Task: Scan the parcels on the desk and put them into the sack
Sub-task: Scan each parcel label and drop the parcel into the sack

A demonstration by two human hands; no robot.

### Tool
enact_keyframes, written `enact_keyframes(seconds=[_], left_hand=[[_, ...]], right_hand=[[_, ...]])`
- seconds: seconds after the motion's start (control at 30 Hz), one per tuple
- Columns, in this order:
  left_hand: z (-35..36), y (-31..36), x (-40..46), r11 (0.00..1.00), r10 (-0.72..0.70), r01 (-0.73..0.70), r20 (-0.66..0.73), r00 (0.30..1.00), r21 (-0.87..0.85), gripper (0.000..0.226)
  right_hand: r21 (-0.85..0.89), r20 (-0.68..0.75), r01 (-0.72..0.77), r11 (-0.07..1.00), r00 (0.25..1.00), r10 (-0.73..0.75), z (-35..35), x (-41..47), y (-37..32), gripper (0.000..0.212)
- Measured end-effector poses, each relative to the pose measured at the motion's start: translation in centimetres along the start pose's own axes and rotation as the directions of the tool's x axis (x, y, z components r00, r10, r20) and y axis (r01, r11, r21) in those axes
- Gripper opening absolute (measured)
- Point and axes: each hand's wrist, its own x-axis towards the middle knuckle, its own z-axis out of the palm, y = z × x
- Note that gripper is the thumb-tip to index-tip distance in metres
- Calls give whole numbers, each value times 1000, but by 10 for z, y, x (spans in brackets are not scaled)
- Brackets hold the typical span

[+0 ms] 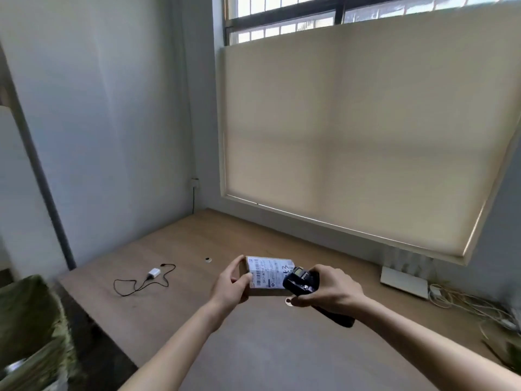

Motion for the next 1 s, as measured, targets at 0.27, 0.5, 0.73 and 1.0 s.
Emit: enact_keyframes(seconds=[0.27,0.5,0.73,1.0], left_hand=[[-175,-44,7,969,-143,116,-116,983,-216,33],[-367,-96,3,989,-148,146,-183,972,-25,56],[-521,-161,-28,969,-136,197,-344,929,147,82],[-646,-232,-30,950,-286,307,-535,795,-53,62]], right_hand=[[288,87,145,947,980,-177,100,71,-163,60],[380,168,265,886,923,-347,186,108,-341,60],[408,290,376,832,811,-509,284,119,-500,62],[295,392,523,799,697,-601,385,145,-642,64]])
